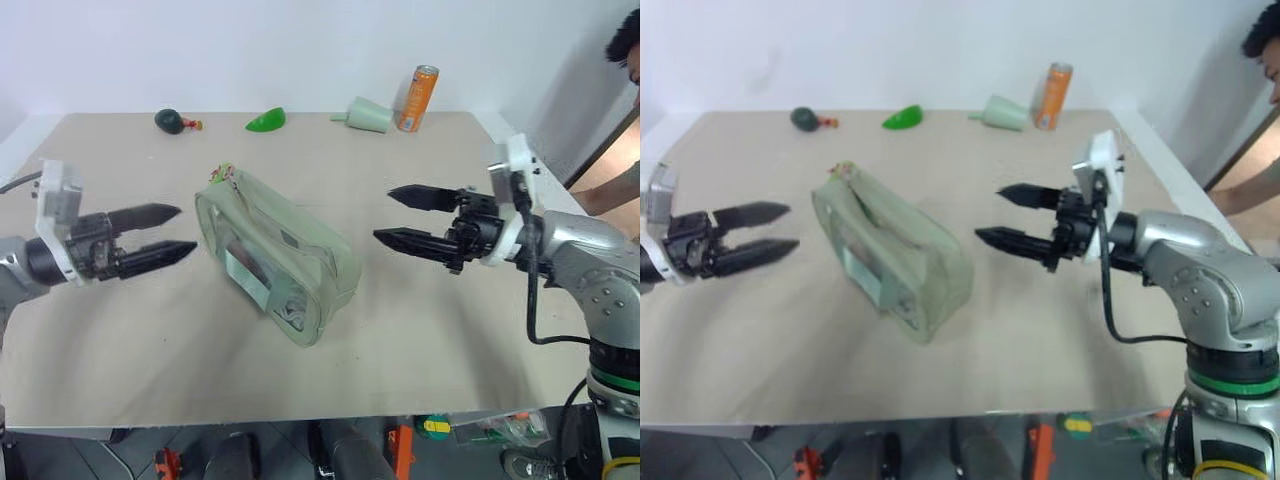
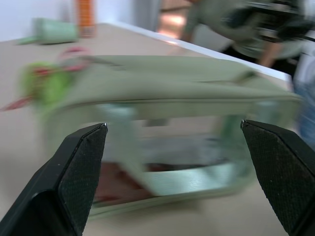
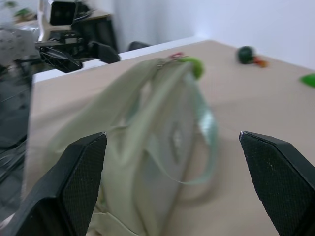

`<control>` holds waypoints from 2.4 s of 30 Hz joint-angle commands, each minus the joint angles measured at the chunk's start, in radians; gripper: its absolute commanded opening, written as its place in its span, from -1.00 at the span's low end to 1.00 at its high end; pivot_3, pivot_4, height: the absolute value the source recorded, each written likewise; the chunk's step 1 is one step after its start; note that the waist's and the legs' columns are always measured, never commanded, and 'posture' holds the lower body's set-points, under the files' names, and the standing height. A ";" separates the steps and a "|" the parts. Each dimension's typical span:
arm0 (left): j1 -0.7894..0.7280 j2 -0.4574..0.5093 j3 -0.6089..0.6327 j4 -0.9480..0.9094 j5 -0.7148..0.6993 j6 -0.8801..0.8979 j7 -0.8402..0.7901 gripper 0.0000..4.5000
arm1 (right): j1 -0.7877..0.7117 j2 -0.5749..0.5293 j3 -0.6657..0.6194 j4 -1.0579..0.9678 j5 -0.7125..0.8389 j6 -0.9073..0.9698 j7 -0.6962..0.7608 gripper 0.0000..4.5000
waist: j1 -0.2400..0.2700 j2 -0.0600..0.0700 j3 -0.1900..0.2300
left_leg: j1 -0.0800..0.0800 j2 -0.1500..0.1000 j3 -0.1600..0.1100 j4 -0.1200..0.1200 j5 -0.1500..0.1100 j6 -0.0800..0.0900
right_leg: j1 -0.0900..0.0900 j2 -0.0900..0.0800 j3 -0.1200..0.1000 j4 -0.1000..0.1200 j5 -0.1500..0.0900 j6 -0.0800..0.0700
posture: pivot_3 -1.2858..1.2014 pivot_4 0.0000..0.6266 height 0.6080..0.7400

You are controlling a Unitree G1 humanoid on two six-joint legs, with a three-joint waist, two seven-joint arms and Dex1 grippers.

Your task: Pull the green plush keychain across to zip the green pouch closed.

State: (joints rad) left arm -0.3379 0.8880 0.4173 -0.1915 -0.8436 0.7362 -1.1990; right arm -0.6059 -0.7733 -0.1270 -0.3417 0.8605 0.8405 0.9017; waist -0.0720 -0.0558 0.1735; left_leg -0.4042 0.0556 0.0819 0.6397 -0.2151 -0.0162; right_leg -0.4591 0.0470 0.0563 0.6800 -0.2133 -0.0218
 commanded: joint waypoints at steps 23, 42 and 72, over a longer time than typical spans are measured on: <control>0.073 0.038 0.023 -0.135 -0.097 -0.018 -0.026 1.00 | -0.023 0.130 0.235 0.157 -0.316 -0.219 0.082 0.13 | 0.000 0.000 0.000 | 0.000 0.000 -0.002 0.002 0.000 0.000 | 0.001 0.001 -0.002 0.001 0.000 0.000 | 0.03 -0.52 1.00; 0.092 -0.013 0.079 -0.018 -0.147 -0.019 0.037 1.00 | -0.106 0.078 0.192 0.354 -0.405 -0.427 0.293 -0.99 | 0.000 0.000 0.000 | 0.001 -0.001 -0.002 0.002 0.001 0.000 | 0.001 -0.001 -0.003 0.002 0.000 0.000 | 0.03 -0.52 1.00; 0.063 0.058 0.017 0.062 -0.105 0.002 -0.018 1.00 | -0.380 0.131 0.173 0.653 -0.236 -0.468 0.713 -0.99 | 0.000 0.001 0.001 | 0.000 0.001 -0.004 0.002 0.001 0.000 | 0.000 0.000 -0.006 0.003 -0.001 -0.003 | 0.03 -0.52 1.00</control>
State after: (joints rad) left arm -0.2539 0.9192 0.4293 -0.1289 -0.9431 0.7334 -1.2039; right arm -0.9261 -0.6471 0.0557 0.3368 0.5852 0.3905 1.5466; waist -0.0723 -0.0544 0.1745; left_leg -0.4045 0.0567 0.0784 0.6414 -0.2145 -0.0162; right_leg -0.4588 0.0474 0.0503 0.6826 -0.2141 -0.0248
